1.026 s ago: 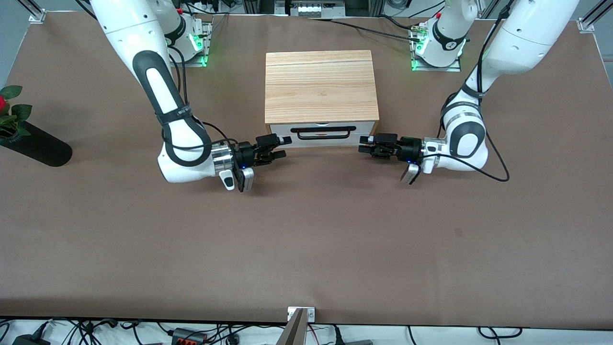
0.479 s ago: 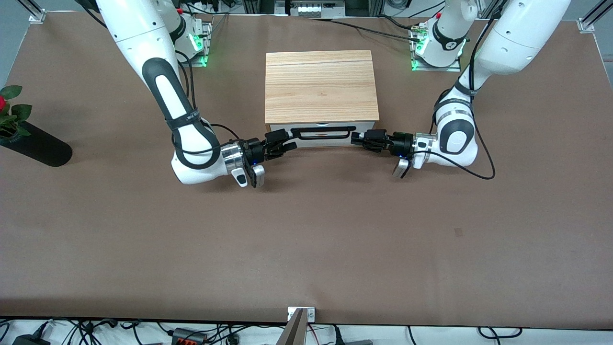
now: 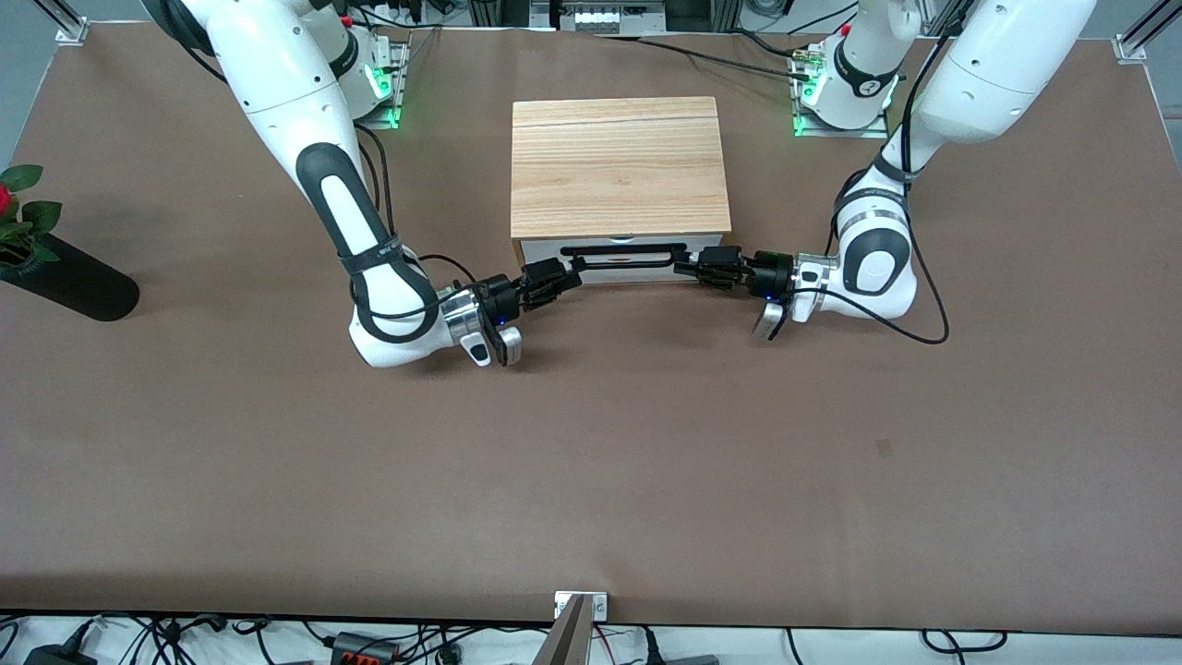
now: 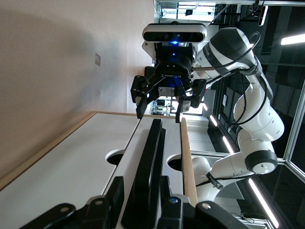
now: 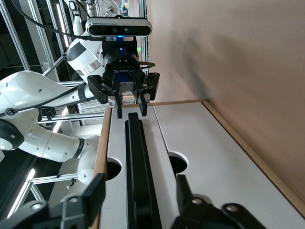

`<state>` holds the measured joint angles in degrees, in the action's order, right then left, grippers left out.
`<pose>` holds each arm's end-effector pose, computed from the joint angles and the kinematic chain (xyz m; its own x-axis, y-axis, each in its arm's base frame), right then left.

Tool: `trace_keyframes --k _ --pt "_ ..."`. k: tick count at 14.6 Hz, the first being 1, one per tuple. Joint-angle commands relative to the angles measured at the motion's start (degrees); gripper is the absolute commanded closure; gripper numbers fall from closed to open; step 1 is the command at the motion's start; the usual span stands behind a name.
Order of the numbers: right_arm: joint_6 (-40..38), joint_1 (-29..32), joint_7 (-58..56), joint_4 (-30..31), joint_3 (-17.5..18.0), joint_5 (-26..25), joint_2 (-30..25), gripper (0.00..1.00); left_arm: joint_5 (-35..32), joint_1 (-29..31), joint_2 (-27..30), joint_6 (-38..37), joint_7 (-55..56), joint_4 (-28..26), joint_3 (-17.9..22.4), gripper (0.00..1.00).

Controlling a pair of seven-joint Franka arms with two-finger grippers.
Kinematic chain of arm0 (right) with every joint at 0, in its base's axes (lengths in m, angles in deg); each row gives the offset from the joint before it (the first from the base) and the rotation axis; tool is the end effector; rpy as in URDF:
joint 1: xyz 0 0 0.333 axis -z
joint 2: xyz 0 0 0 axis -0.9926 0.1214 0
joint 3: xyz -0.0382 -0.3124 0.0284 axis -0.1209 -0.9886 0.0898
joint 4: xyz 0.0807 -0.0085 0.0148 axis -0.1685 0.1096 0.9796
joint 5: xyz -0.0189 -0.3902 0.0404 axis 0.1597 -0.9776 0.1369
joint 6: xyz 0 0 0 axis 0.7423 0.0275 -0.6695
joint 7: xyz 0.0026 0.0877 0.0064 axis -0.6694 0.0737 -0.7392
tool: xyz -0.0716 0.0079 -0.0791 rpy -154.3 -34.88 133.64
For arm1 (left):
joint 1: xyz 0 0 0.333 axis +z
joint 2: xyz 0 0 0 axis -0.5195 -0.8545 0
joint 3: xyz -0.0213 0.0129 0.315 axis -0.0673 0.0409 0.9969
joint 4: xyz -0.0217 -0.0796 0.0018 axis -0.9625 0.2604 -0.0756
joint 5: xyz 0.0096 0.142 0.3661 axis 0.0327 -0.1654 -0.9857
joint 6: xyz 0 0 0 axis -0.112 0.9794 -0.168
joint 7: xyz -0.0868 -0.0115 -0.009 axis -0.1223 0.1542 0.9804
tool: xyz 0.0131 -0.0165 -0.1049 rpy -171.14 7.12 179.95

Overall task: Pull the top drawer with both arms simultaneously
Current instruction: 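Pull the handle outward with both grippers to slide the drawer open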

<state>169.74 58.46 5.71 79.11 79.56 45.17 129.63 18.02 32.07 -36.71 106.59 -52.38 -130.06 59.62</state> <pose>0.5470 0.3559 0.1742 0.9068 0.4163 -0.0660 0.0018 -0.1604 -0.9870 0.4870 -0.2106 0.1645 0.9838 -0.1678 -0.0633 0.0491 -0.0873 0.9950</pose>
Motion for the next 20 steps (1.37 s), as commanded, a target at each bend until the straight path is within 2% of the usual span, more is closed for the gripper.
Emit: trace_keyframes --k 1,2,5,7,8,13,16,20 --pt "-0.8 -0.1 1.0 -1.2 0.1 0.9 0.4 0.57 2.7 -1.0 0.4 0.6 -1.5 -0.7 -0.1 0.65" --pt "-0.9 0.0 1.9 -1.1 0.1 0.8 0.4 0.63 2.8 -1.3 0.4 0.6 -1.5 -0.7 -0.2 0.66" --pt "-3.8 0.2 3.2 -1.2 0.1 0.6 0.7 0.69 2.9 -1.6 0.4 0.5 -1.5 -0.7 -0.1 0.75" --pt "-5.2 0.2 3.3 -1.2 0.1 0.4 0.9 0.76 2.9 -1.6 0.3 0.5 -1.5 -0.7 -0.1 0.86" --pt "-5.4 0.2 3.3 -1.2 0.1 0.4 0.9 0.76 2.8 -1.6 0.3 0.5 -1.5 -0.7 -0.1 0.90" --pt "-6.0 0.0 3.4 -1.2 0.1 0.3 0.8 0.77 2.9 -1.6 0.3 0.5 -1.5 -0.7 -0.1 0.93" --pt "-6.2 0.2 3.4 -1.2 0.1 0.3 0.8 0.88 2.8 -1.6 0.3 0.5 -1.4 -0.7 -0.2 0.95" --pt "-5.3 0.6 3.3 -2.7 0.0 0.8 1.2 0.95 2.8 -1.6 0.2 0.5 -1.4 -0.2 -0.2 0.97"
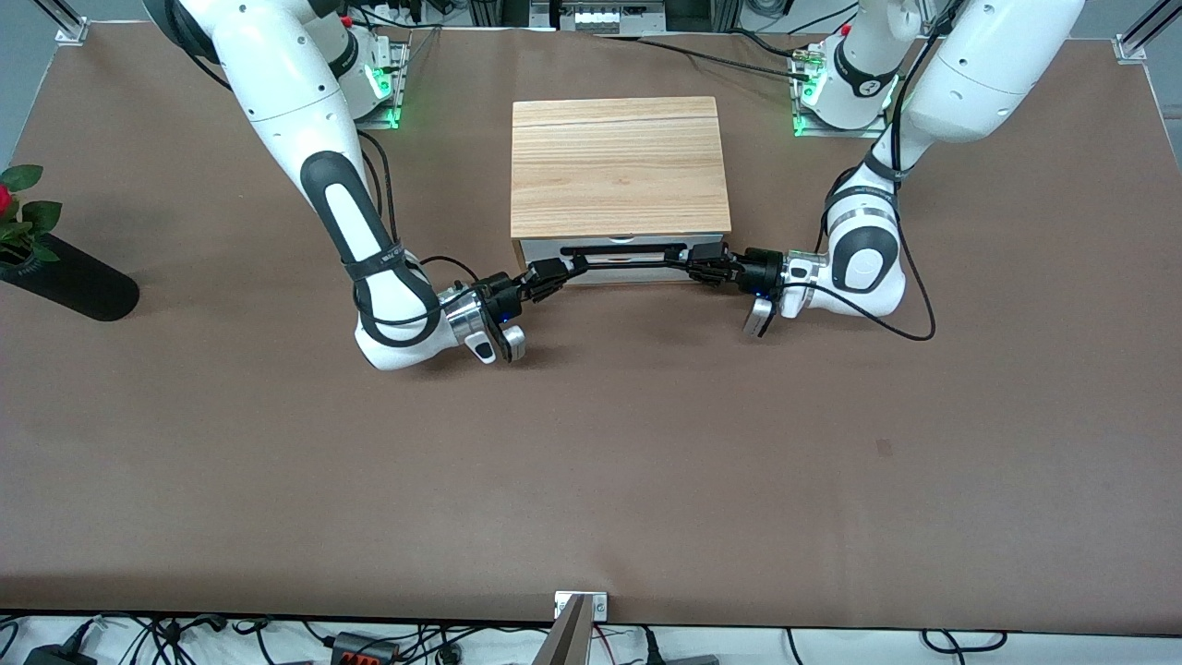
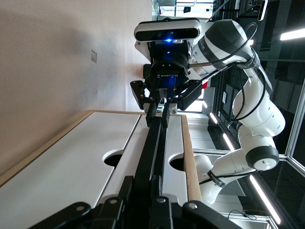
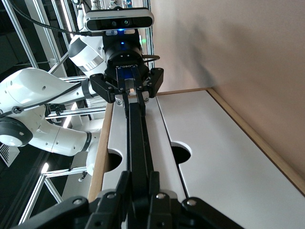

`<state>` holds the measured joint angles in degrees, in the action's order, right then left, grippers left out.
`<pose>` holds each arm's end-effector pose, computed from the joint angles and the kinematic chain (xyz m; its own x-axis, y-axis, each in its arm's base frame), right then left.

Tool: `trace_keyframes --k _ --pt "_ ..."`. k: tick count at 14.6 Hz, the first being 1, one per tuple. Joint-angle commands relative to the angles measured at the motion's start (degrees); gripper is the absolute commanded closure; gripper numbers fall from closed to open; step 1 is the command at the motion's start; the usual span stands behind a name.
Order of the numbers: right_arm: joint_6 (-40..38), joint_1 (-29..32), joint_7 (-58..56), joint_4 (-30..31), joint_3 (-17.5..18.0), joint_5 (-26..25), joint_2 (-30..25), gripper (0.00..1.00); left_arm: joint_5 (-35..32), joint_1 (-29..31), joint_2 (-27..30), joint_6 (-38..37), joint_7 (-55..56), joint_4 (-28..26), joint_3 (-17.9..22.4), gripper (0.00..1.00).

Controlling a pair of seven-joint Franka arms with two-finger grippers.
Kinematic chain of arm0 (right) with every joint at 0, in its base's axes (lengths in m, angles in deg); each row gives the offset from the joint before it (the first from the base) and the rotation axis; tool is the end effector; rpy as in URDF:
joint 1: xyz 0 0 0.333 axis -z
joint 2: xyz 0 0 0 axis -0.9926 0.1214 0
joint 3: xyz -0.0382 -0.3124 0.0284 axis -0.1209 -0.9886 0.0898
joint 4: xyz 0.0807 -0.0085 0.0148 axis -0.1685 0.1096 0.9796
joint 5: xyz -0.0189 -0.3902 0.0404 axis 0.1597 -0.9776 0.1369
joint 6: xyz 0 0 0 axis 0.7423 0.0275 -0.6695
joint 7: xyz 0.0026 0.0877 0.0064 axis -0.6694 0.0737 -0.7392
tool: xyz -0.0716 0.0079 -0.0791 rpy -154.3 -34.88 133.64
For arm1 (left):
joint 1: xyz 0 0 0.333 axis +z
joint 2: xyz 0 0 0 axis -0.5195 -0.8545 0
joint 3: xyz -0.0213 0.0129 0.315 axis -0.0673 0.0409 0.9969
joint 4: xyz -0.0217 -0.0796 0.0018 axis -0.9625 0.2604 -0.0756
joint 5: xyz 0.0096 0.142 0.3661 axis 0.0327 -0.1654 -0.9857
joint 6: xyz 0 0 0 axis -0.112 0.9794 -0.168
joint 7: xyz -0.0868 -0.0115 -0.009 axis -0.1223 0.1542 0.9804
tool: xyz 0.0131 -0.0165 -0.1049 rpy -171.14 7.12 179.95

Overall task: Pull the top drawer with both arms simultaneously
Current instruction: 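Pull the handle outward with both grippers to slide the drawer open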

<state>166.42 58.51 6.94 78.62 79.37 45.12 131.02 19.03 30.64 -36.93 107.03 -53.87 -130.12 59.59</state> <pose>0.5411 0.3566 0.1655 0.8884 0.4461 -0.1080 -0.0489 -0.1419 -0.9887 0.4822 -0.2226 0.1624 0.9833 -0.1763 -0.0442 0.0300 -0.0827 0.9961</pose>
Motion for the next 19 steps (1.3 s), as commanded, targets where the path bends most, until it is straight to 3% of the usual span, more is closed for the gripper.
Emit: trace_keyframes --k 1,8,16,19 --pt "-1.9 0.5 2.1 -2.8 0.1 1.0 0.1 0.95 1.8 -0.3 0.0 0.0 0.1 0.1 -0.1 0.97" --pt "6.9 0.1 2.0 -5.2 0.1 7.9 1.5 0.95 1.8 0.2 -3.9 0.0 1.1 6.1 -0.1 0.98" --pt "11.8 0.5 1.4 -8.8 -0.1 17.8 1.7 0.95 1.4 0.6 -9.7 0.0 2.1 14.0 1.1 0.98" --pt "12.2 0.5 1.5 -8.9 -0.1 18.7 1.7 0.96 1.2 0.5 -10.0 0.0 3.1 15.1 1.2 0.98"
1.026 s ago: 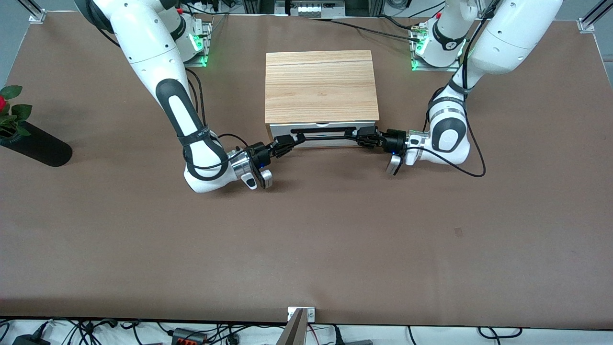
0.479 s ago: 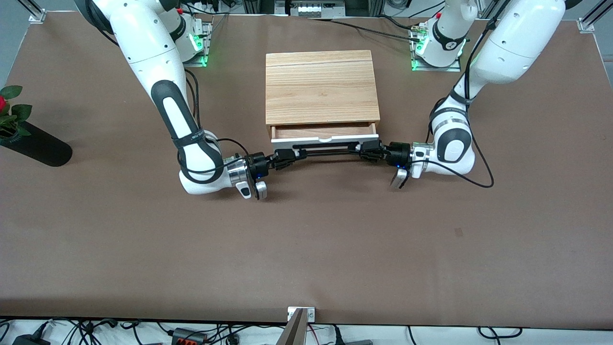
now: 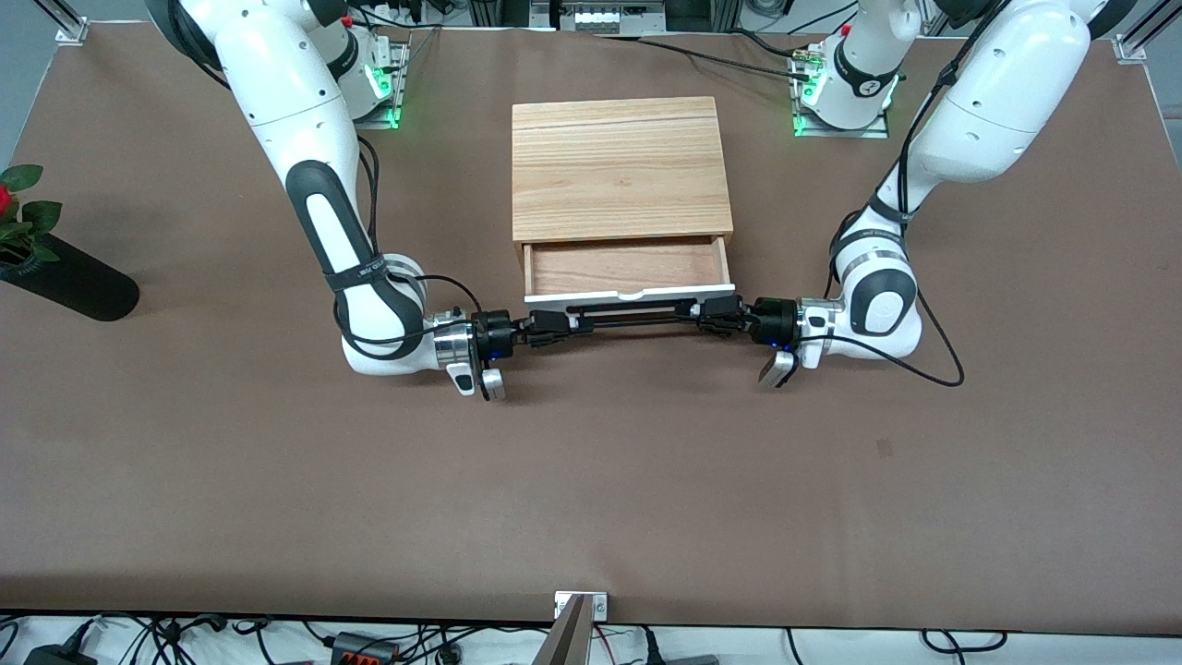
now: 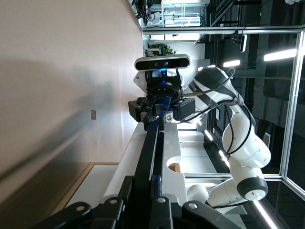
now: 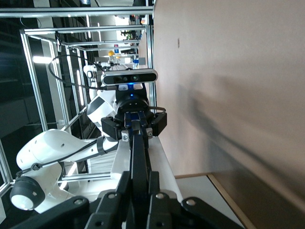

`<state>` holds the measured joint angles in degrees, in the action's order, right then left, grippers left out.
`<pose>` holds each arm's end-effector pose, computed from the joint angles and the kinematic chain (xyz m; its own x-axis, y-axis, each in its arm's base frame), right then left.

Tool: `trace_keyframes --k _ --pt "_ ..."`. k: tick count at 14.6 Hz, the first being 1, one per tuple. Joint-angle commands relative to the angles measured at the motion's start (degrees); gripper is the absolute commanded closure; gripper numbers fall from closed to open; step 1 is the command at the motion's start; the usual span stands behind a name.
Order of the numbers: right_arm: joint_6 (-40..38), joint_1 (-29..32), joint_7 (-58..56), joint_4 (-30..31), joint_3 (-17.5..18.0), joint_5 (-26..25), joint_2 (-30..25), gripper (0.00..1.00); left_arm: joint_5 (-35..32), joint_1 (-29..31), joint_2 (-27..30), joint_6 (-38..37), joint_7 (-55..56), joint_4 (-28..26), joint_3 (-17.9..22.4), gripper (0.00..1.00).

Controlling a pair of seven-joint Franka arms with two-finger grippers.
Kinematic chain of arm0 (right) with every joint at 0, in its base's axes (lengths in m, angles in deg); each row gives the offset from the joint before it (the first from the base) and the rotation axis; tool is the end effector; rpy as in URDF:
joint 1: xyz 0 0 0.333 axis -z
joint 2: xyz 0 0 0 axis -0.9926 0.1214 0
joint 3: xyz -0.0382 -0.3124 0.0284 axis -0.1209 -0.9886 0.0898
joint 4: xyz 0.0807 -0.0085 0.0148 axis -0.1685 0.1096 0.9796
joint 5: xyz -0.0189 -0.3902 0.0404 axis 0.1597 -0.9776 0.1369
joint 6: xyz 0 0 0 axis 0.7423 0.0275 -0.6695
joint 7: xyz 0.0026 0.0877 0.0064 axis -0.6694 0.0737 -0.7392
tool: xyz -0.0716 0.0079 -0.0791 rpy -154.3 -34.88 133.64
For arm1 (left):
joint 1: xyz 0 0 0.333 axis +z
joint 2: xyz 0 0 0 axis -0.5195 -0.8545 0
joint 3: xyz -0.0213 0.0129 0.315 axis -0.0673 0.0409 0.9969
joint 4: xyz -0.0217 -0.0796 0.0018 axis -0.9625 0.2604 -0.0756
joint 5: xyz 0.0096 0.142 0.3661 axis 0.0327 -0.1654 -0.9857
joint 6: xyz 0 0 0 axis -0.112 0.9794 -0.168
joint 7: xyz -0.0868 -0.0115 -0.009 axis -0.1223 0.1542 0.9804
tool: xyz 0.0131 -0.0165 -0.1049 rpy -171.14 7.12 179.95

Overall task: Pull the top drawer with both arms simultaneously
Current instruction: 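Pull the handle outward with both grippers to slide the drawer open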

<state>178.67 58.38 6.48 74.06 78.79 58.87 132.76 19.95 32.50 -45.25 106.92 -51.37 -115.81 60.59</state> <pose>0.5975 0.3531 0.1738 0.9889 0.1396 -0.0513 -0.0343 -0.1215 -0.9920 0.5669 -0.2049 0.1602 0.9967 -0.0804 0.0112 -0.0146 -0.0418 0.9990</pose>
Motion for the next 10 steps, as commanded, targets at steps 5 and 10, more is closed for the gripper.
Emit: trace_keyframes --k 5,10 --pt "0.1 0.4 2.3 -4.4 0.5 5.3 0.0 0.58 0.3 -1.6 -2.1 0.6 0.5 0.7 0.2 0.00" --pt "1.5 0.3 2.4 -4.4 0.5 4.9 -0.1 0.17 0.3 -1.8 -2.1 0.6 0.5 0.7 0.2 0.00"
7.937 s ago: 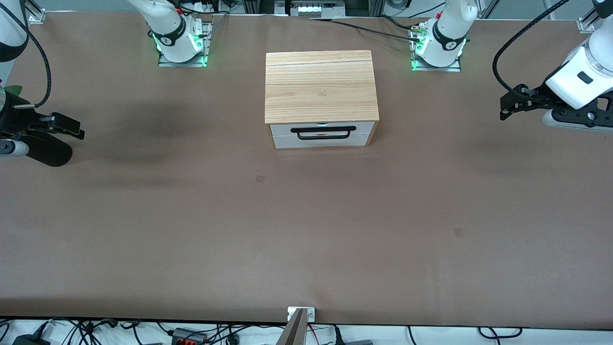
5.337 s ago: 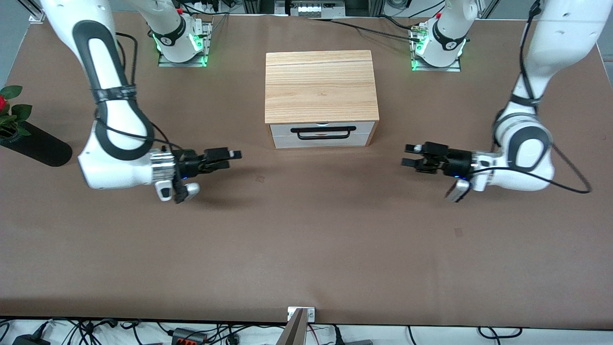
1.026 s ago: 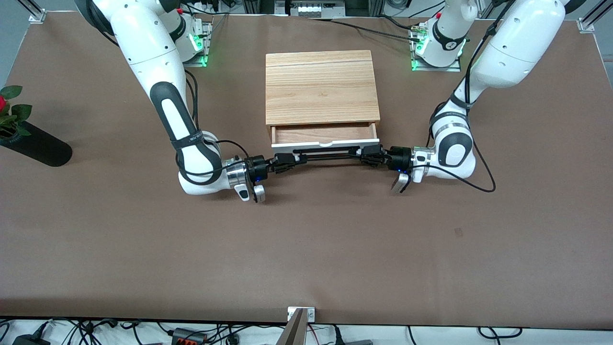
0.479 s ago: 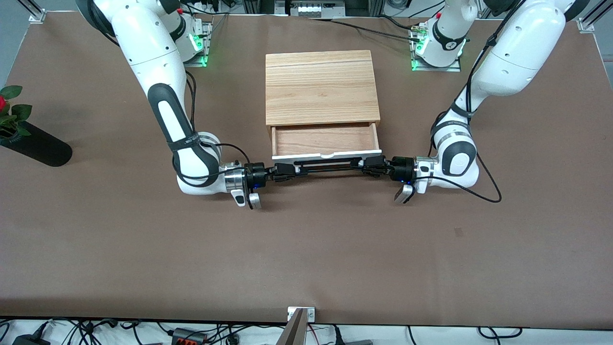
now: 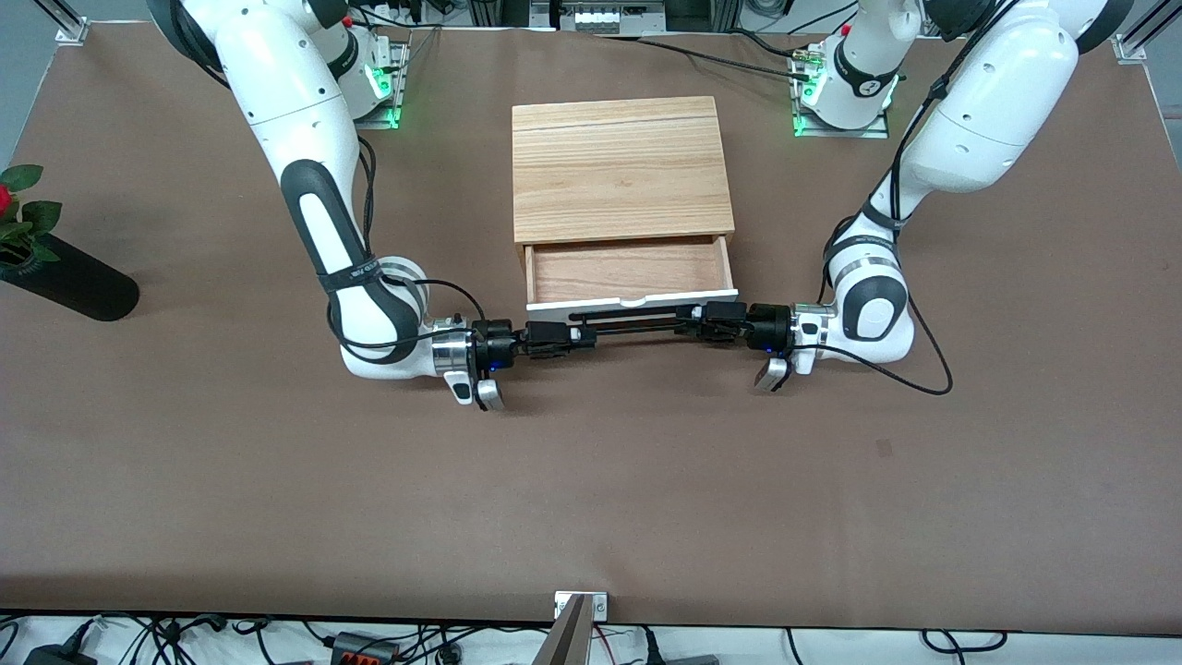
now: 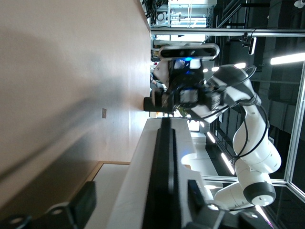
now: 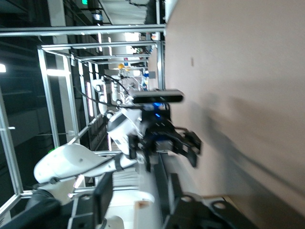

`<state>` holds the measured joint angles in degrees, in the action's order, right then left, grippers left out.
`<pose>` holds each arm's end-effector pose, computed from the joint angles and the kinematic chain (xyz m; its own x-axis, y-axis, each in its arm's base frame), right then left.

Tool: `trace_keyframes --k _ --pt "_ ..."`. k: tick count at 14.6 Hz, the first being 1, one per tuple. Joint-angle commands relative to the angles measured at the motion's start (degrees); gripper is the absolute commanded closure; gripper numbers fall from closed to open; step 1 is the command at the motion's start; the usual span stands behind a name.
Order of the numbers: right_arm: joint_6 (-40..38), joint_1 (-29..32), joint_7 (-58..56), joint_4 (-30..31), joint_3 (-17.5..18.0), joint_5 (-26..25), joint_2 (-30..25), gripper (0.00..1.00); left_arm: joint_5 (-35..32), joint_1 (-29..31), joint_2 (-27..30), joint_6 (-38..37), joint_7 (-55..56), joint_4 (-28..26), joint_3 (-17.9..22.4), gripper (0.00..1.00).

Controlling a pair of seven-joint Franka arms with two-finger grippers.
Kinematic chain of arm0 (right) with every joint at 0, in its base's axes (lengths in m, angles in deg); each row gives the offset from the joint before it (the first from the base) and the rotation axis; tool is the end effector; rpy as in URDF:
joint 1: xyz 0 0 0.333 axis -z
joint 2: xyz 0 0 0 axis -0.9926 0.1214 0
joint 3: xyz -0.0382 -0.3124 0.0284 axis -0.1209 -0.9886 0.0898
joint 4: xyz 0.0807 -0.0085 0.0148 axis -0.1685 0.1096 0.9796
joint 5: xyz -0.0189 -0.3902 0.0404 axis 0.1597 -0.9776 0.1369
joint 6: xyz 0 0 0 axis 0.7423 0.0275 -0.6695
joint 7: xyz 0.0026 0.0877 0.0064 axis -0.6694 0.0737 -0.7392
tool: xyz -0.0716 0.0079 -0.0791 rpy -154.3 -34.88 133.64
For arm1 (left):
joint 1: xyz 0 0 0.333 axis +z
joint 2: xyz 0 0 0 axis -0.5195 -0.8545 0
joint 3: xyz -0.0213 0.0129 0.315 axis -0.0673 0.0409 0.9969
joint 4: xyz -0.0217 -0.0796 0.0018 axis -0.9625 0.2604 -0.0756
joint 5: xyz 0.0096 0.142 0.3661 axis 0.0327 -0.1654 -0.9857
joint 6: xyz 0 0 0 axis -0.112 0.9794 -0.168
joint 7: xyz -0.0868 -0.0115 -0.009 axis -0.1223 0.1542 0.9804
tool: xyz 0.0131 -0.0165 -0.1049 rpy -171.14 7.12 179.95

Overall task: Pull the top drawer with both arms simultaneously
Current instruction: 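Pull the handle outward with both grippers to slide the drawer open, then open both grippers and draw them back from the handle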

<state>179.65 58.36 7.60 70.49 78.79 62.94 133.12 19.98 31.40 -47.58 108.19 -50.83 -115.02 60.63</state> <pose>0.6188 0.3600 0.1976 0.9965 0.0781 -0.0308 -0.0256 -0.0669 -0.9974 0.5623 -0.2136 0.1397 0.9961 -0.0846 -0.0247 0.0197 -0.0591 0.9981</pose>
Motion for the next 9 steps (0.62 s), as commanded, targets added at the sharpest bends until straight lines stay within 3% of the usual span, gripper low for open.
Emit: trace_keyframes --k 1,6,9 --pt "0.6 0.5 1.3 -0.8 0.4 0.9 -0.5 0.17 0.2 -0.7 0.3 -0.7 -0.1 -0.1 0.2 0.00" --pt "5.3 1.3 2.0 -0.8 0.3 0.7 -0.8 0.17 0.2 -0.3 0.5 -0.8 0.0 0.1 0.2 0.00" --pt "5.8 1.8 12.8 -2.7 -2.3 -3.4 -0.9 0.14 0.1 0.0 1.0 -0.8 1.7 1.8 0.2 0.00"
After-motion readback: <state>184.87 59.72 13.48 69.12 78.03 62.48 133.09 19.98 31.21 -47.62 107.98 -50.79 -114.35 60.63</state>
